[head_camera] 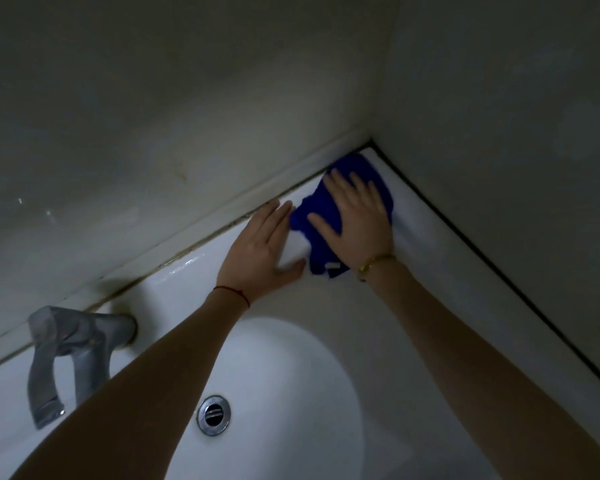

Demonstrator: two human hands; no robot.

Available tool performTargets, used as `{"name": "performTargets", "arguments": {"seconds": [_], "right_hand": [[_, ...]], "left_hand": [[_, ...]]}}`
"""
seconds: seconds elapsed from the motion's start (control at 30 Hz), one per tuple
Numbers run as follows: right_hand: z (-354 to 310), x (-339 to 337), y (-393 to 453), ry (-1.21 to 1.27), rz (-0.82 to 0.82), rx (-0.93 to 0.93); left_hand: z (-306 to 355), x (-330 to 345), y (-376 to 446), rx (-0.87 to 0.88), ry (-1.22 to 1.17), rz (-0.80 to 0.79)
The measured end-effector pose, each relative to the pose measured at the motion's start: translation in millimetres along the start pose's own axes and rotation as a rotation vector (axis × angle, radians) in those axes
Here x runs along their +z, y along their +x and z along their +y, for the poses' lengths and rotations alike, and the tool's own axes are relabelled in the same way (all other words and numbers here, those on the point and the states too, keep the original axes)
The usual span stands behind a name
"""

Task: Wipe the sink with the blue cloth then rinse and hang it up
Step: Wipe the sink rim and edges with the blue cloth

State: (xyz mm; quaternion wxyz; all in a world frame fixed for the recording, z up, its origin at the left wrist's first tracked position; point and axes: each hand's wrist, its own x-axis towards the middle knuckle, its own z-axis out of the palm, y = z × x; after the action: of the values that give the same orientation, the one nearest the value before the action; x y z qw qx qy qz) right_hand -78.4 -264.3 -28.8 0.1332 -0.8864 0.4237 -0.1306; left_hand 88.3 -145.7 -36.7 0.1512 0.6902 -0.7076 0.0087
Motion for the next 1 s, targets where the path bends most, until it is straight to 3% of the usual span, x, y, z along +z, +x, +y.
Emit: {"name": "performTargets", "arguments": {"seconds": [0.1, 0.27, 0.53, 0.8, 1.0], "right_hand": [[27, -11, 4, -0.031, -0.07, -0.147], [53, -27, 18, -0.042, -0.104, -0.008], [67, -38, -70, -0.114, -0.003, 0.04], [51, -32, -30, -0.144, -0.069, 0.056], [72, -56, -118, -0.113, -0.041, 0.07]], "left_hand": [[-2, 1, 0, 0.001, 0.032, -0.01], [-2, 0, -2, -0.003, 0.029, -0.002], [-1, -1, -1, 0.01, 0.005, 0.035], [-5, 1, -2, 0.019, 0.014, 0.017], [-4, 3, -2, 0.035, 0.0, 0.065]]}}
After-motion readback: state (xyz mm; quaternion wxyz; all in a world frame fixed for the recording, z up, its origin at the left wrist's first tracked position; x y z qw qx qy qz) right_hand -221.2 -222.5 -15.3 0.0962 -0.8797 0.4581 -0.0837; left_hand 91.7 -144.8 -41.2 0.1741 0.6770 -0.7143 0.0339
